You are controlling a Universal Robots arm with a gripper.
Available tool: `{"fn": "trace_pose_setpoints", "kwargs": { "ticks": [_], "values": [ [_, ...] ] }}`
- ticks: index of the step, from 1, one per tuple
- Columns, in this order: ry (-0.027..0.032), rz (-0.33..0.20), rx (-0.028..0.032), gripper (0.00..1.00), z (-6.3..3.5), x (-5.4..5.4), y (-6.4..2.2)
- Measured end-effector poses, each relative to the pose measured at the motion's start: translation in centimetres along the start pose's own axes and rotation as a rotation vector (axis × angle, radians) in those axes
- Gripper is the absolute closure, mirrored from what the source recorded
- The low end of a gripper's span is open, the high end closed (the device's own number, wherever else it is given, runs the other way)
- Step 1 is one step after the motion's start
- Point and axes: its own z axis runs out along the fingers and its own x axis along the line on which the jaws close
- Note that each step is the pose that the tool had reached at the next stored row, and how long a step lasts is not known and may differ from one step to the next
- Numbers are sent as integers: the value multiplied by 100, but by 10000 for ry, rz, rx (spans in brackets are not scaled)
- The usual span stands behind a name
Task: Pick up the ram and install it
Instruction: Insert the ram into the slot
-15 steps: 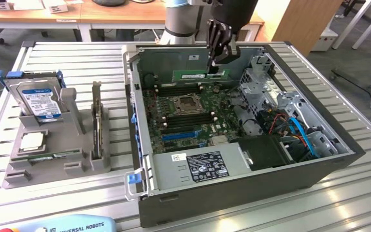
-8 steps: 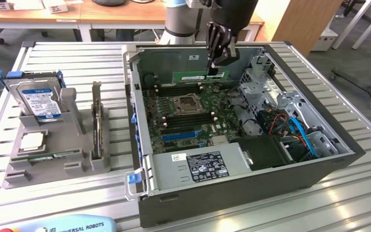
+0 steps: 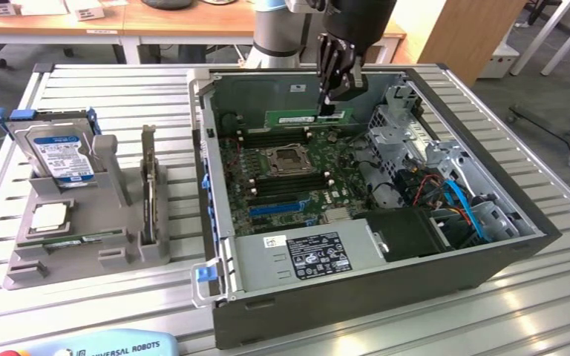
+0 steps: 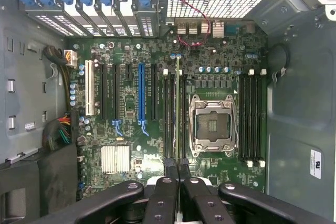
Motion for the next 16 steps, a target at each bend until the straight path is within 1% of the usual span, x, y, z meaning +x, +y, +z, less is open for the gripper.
{"fn": "trace_pose_setpoints", "kwargs": {
  "ticks": [7, 16],
  "values": [
    [-3, 0, 1, 89, 6, 0, 0],
    [-8, 0, 0, 89, 113, 2, -4]
  ]
}}
